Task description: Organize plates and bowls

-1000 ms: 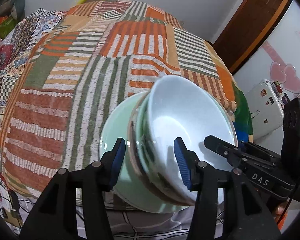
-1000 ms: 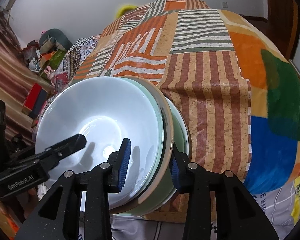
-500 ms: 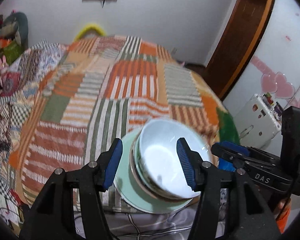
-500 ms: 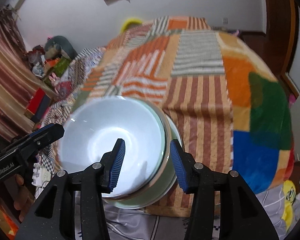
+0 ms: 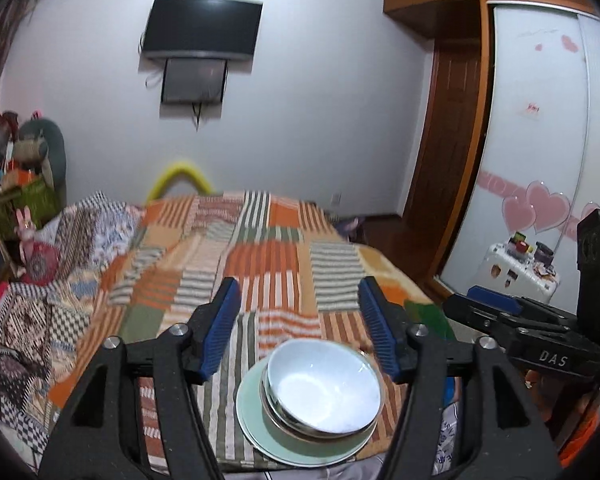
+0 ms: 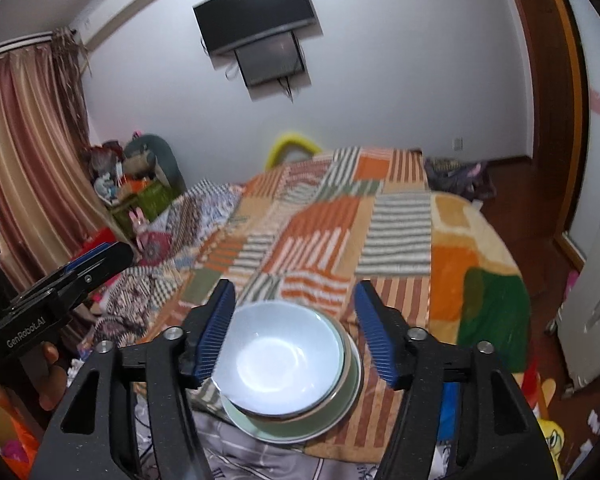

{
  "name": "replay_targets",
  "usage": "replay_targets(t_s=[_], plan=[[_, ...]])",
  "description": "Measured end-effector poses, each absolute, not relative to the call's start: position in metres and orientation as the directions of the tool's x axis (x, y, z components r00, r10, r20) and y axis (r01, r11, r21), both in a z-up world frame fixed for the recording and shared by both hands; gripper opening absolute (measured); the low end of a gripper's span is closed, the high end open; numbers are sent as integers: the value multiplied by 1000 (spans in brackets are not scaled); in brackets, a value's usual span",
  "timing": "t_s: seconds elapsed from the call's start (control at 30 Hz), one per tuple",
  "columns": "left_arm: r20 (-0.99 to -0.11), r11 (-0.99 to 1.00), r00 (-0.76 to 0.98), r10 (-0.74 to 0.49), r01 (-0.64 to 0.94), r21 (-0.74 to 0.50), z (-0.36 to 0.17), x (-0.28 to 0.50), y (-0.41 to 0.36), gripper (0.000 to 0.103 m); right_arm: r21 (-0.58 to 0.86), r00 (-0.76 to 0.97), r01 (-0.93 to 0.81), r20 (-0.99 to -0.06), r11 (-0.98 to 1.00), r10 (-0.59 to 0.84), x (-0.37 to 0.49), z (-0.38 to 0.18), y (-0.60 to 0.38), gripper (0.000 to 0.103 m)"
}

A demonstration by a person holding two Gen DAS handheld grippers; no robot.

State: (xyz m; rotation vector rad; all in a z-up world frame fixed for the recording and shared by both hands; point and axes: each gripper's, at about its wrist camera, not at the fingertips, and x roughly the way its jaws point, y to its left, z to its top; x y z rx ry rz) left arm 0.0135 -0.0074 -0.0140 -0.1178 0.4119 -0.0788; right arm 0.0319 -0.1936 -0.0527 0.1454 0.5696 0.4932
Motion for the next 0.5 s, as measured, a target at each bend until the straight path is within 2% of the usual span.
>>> replay_targets(t_s=[0.07,0.1,0.27,0.4,0.5], plan=[[-344,993,936,-73,34,-117,-7,3,-8,92,252,749,-416,-449,874,487,24,-46,-194,69],[-323,993,944,-62,27,-111,-5,-1,-7,95,247,753,-422,-440,872,489,22,-44,-193,69],[-276,996,960,-41,19,-82,2,-16,-8,101,220,776,-437,-399,872,489,13,-35,-188,80],[-273,996,961,-47,23,-92,2,-21,-7,102,200,792,-442,-371,874,485,6,-30,-186,82],[-273,995,961,-43,17,-97,0,-22,-4,102,186,805,-443,-349,877,481,0,-27,-185,89]])
